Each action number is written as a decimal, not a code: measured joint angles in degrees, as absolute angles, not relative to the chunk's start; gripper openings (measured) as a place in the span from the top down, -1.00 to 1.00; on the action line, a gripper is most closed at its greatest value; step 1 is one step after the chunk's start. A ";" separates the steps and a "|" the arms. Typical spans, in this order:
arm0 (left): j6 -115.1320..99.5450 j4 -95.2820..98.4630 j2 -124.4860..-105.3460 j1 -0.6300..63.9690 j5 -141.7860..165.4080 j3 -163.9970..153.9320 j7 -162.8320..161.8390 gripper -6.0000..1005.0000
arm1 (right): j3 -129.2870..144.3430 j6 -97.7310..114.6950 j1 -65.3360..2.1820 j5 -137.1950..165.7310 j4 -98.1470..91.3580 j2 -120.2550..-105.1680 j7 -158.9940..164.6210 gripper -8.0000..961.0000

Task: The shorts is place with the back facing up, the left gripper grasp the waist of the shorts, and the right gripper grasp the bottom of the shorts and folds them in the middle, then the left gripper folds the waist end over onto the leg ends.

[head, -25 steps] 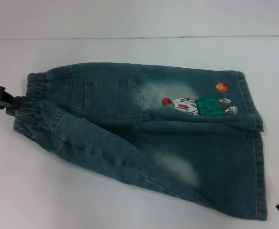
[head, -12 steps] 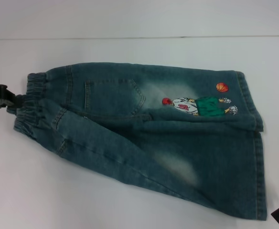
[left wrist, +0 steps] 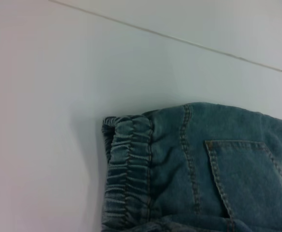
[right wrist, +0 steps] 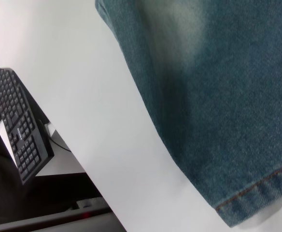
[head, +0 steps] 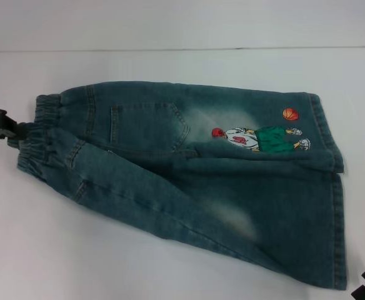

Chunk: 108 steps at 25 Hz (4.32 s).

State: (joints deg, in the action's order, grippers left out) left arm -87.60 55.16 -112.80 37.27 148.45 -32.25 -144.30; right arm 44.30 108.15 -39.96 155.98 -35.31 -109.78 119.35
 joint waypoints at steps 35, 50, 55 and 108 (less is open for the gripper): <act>-87.27 55.29 -113.18 37.07 148.04 -32.96 -143.29 0.83 | 47.28 106.29 -42.15 156.20 -33.19 -111.16 120.07 -0.82; -86.83 55.37 -113.32 37.22 148.00 -32.96 -143.13 0.82 | 48.18 105.36 -42.93 156.63 -32.10 -111.68 120.57 -0.80; -86.43 55.11 -113.42 37.31 148.00 -32.96 -142.66 0.81 | 48.10 104.95 -43.40 156.62 -31.93 -111.88 120.58 -0.80; -87.01 55.40 -114.25 32.80 144.25 -32.41 -140.12 0.77 | 43.21 102.71 -44.45 151.18 -39.73 -112.21 107.79 0.98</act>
State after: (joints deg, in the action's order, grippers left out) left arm -87.01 55.40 -114.25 32.80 144.25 -32.41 -140.12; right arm 43.21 102.71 -44.45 151.18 -39.73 -112.21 107.79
